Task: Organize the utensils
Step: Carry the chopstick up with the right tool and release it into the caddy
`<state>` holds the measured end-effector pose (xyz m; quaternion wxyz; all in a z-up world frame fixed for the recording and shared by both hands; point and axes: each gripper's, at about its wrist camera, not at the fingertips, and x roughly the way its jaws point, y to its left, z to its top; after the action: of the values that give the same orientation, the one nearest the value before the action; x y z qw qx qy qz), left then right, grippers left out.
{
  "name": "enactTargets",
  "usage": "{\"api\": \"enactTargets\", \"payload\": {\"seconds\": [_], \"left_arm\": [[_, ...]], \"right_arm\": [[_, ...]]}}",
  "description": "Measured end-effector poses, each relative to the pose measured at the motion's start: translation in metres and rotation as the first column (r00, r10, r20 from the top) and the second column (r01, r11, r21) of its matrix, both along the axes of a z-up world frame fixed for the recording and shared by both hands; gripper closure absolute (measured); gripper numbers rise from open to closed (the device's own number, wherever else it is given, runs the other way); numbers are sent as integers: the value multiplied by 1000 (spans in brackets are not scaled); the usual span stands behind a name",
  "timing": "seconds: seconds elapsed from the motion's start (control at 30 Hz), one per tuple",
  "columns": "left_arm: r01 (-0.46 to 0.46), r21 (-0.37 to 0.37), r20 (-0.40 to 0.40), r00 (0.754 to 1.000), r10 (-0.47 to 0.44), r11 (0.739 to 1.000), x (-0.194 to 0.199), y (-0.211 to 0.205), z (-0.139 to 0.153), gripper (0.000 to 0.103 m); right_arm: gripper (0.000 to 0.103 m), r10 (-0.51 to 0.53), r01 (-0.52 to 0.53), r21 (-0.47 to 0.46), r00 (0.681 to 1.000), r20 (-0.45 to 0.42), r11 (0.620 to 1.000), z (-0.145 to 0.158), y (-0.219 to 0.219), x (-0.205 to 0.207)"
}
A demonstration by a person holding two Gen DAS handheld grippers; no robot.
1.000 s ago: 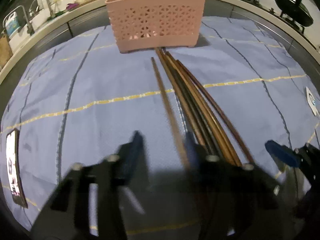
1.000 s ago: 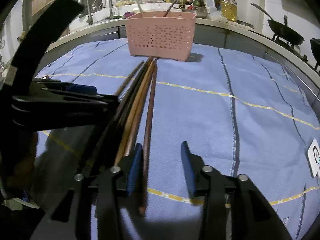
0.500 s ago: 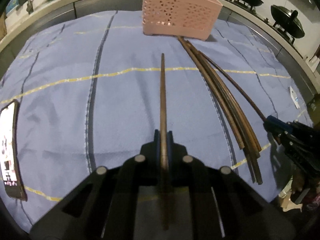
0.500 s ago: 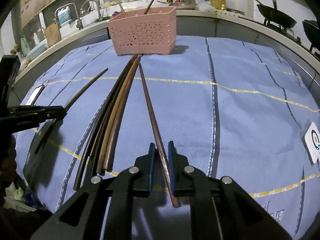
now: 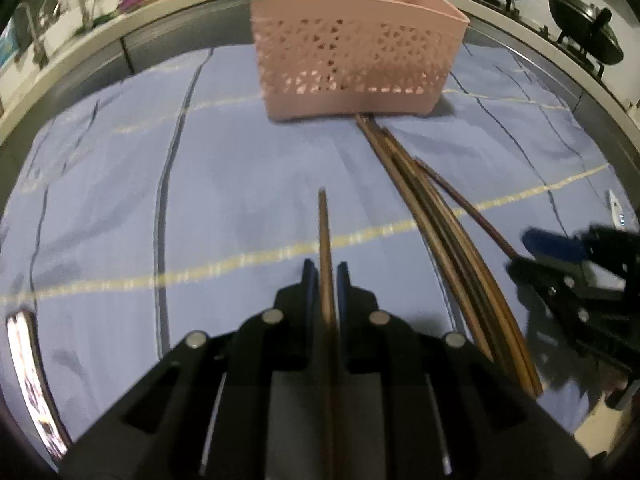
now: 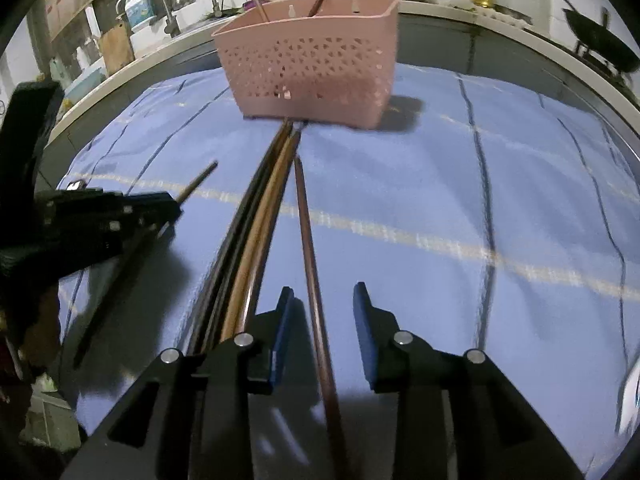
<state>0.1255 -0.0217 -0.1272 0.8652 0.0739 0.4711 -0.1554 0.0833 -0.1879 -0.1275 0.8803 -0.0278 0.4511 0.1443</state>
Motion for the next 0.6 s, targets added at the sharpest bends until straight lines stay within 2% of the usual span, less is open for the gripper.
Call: {"api": "enactTargets", "payload": {"seconds": [0.03,0.07,0.1,0.2,0.27,0.33,0.47,0.6], "left_arm": [[2,-1,2,1000,-2,1000,5,-3,0,93],[1,-4,4,1000,-1,1000,10,-4,1,95],[1,-11,7,1000,0,1000,13,-5,1,97],[-15,-73,-22,1000,14,997,23,-1,2,98],[-18,-118,-6,1000,18,993,20,5,13,98],[-12,-154,58,998,21,988,9,14,35,98],[4,-230,167,985,36,973,-14,32,84,98],[28,-281,274,960,52,959,-41,42,125,98]], "right_arm": [[72,13,-13,0,1000,-2,1000,1,2,9],[76,25,-25,-1,1000,1,1000,2,6,20],[94,35,-35,-8,999,4,999,2,9,27],[98,55,-55,16,998,-14,998,3,15,42],[98,45,-43,73,999,-21,996,10,10,43],[98,37,-41,119,999,34,992,29,2,34],[98,-6,-39,201,976,219,979,82,-21,2],[98,-66,-29,237,921,384,971,121,-37,-34]]}}
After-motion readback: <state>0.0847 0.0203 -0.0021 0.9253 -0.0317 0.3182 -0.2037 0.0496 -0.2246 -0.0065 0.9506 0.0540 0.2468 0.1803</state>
